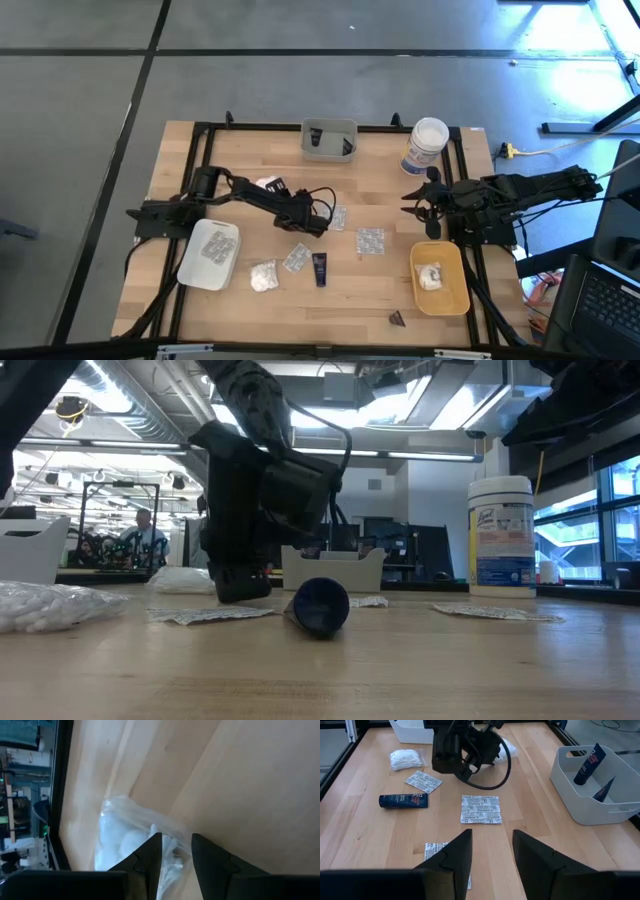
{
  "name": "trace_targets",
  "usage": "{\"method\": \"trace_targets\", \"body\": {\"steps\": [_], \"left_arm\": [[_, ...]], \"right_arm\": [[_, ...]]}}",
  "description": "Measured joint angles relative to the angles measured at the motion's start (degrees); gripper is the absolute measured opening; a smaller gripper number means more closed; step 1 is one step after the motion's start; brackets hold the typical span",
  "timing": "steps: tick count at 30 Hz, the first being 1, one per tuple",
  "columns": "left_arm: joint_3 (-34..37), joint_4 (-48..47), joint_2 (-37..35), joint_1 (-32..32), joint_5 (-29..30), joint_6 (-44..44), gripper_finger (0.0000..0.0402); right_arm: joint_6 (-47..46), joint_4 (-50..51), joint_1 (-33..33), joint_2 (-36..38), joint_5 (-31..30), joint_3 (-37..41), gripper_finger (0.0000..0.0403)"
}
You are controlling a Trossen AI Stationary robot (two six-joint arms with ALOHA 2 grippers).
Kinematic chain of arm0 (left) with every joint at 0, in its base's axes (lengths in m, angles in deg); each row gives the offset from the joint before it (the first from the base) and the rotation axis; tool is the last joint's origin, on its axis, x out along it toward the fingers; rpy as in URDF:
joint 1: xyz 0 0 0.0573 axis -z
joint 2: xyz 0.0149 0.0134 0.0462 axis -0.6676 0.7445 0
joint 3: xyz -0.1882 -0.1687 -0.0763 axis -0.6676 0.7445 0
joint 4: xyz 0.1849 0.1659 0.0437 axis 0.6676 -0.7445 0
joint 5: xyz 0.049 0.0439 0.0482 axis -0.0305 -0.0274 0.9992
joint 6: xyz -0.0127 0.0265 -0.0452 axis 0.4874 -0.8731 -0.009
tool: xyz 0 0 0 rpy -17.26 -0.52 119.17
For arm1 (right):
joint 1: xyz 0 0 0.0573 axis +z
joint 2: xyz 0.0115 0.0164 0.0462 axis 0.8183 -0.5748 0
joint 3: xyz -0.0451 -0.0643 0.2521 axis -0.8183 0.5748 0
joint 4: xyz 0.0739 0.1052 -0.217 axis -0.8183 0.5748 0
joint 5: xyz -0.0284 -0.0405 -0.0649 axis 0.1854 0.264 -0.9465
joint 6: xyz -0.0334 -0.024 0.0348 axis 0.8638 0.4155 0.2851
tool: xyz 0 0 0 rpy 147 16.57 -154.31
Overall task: Pick & Place Travel size toiletries
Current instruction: Put the top cotton pack into the yellow bin
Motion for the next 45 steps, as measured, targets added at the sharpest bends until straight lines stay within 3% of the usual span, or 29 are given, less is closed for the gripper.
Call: {"method": "trace_targets", "body": {"steps": [8,17,28,45], "left_arm": [[-0.03,-1.49,0.30,-0.54,0.66,0.57,0.0094],[0.04,-2.17,0.30,-0.54,-1.19,0.48,0.0006],[-0.99,-2.96,0.37,1.36,-3.37,-1.91,0.0002],[-13.56,-2.84,0.37,10.58,-4.71,-14.15,0.0002]], "right_arm": [[0.00,0.00,0.00,-0.01,0.02,0.00,0.0133],[0.00,0.02,0.00,-0.01,0.00,0.00,0.0132],[0.00,0.00,0.02,-0.01,0.00,0.00,0.0153],[0.00,0.00,0.00,-0.01,0.01,0.00,0.0178]]}}
